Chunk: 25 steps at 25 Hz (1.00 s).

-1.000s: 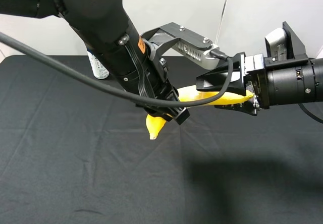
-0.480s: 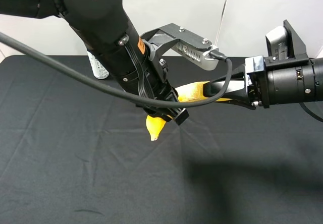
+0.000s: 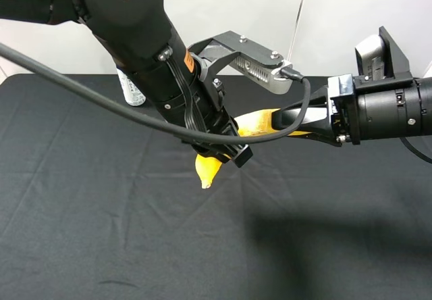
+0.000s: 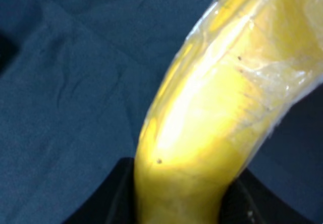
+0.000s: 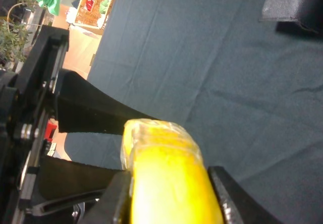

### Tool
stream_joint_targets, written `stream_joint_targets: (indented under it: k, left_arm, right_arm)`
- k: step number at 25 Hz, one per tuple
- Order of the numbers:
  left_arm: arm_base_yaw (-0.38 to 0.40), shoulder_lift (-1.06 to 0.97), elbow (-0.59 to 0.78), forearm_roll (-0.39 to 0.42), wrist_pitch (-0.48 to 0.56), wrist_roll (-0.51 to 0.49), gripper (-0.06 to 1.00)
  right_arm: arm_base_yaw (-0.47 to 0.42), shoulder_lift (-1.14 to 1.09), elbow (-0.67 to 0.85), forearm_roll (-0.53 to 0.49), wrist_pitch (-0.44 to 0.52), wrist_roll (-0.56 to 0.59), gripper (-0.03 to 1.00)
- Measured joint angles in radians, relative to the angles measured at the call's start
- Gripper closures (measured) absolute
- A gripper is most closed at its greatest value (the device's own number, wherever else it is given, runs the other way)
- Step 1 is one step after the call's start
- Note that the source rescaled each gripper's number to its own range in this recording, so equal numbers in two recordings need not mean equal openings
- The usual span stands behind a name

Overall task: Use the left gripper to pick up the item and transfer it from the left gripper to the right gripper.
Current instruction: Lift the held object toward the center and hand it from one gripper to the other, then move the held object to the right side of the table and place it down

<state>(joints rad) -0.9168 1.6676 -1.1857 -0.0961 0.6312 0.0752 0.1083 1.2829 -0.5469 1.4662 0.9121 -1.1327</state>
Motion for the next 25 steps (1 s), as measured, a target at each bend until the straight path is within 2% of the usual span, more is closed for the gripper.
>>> stream_joint_targets:
  k: [1,2,3,5,6,8,10,14,21,25]
  left_arm:
    - [0.000,0.000,0.000,0.000,0.001,0.000,0.94]
    - [0.000,0.000,0.000,0.000,0.001,-0.003,0.89]
    - [0.000,0.000,0.000,-0.001,0.001,-0.006,0.73]
    - [0.000,0.000,0.000,-0.001,0.001,-0.023,0.32]
    - [0.000,0.000,0.000,-0.001,0.002,-0.027,0.17]
    - [0.000,0.000,0.000,0.000,0.002,-0.029,0.04]
    - [0.000,0.000,0.000,0.000,0.002,-0.029,-0.02]
    - [0.000,-0.001,-0.002,0.001,0.032,-0.028,-0.05]
    - [0.000,-0.091,-0.046,0.050,0.211,-0.021,-0.06]
    - [0.000,-0.173,-0.047,0.096,0.312,-0.065,-0.06]
  right_arm:
    - [0.000,0.000,0.000,0.000,0.000,0.000,0.96]
    - [0.000,0.000,0.000,0.000,0.001,0.000,0.96]
    - [0.000,0.000,0.000,0.000,0.001,0.000,0.97]
    - [0.000,0.000,0.000,-0.001,0.001,0.000,0.97]
    - [0.000,0.000,0.000,-0.001,0.001,0.000,0.97]
    - [0.000,0.000,0.000,-0.001,0.001,-0.001,0.97]
    - [0.000,0.000,0.000,-0.001,0.001,-0.001,0.97]
    - [0.000,0.000,0.000,-0.001,0.001,-0.001,0.97]
    - [0.000,0.000,0.000,-0.001,-0.001,0.000,0.97]
    - [0.000,0.000,0.000,0.000,-0.009,0.000,0.97]
